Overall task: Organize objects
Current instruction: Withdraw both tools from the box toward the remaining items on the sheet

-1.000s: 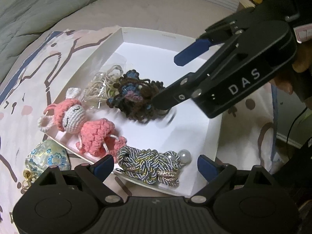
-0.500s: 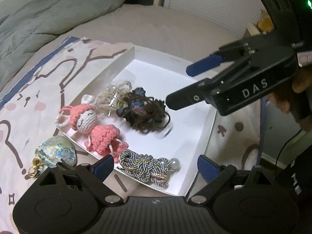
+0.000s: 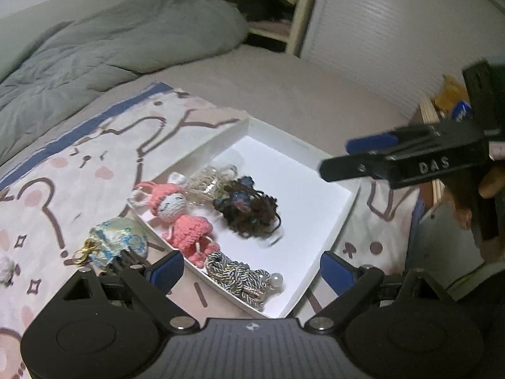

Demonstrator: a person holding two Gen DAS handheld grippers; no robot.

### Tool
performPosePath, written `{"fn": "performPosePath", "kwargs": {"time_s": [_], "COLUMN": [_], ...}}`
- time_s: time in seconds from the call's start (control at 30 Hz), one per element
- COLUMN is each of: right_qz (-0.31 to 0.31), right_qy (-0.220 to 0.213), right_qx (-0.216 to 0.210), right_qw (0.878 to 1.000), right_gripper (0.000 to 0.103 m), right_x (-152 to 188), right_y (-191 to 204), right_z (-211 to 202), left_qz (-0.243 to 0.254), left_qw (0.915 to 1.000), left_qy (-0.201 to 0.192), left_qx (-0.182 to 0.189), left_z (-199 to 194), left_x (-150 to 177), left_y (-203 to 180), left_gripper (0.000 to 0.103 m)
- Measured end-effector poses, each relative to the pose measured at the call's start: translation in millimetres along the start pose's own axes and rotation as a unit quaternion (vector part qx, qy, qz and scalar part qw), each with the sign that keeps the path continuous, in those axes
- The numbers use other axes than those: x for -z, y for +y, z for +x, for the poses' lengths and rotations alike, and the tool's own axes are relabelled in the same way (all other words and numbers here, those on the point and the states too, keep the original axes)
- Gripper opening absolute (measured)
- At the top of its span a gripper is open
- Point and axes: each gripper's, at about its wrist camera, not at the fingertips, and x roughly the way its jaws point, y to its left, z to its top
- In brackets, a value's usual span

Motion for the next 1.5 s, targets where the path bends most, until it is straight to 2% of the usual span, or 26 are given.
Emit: {"fn": "performPosePath", "kwargs": {"time_s": [0.2,0.3,0.47,0.6,0.8,0.97,1.23,1.5], "right_qz": [0.004,0.012,0.002,0.000,-0.005,-0.001,-0.010,-0.018], "right_qy": [-0.023,-0.030,-0.040,-0.048,-0.066,-0.065,-0.066,-0.067], "right_qx": [0.011,0.012,0.036,0.051,0.073,0.076,0.075,0.061], "right_qw": [1.000,0.999,0.999,0.998,0.995,0.995,0.995,0.996], "right_gripper": [0.084,0.089,0.099,0.103,0.103,0.103,0.103,0.103], "right_x": [9,15,26,34,40,40,40,35], "right_y": [2,3,7,8,6,6,11,24], "right_z": [-21,-26,-31,-32,-35,-36,-29,-22], "left_qz": [-0.031,-0.046,-0.066,-0.071,-0.088,-0.092,-0.104,-0.135], "left_qw": [0.9985,0.9967,0.9942,0.9923,0.9881,0.9872,0.9841,0.9770], "left_qy": [-0.038,-0.056,-0.064,-0.074,-0.097,-0.100,-0.108,-0.113], "left_qx": [-0.024,-0.037,-0.056,-0.069,-0.080,-0.084,-0.095,-0.120], "left_z": [-20,-27,-28,-28,-32,-30,-37,-54], "left_x": [6,9,16,21,21,20,23,35], "left_y": [4,6,9,9,8,8,15,39], "left_gripper": [0.099,0.102,0.103,0.103,0.103,0.103,0.103,0.103]}}
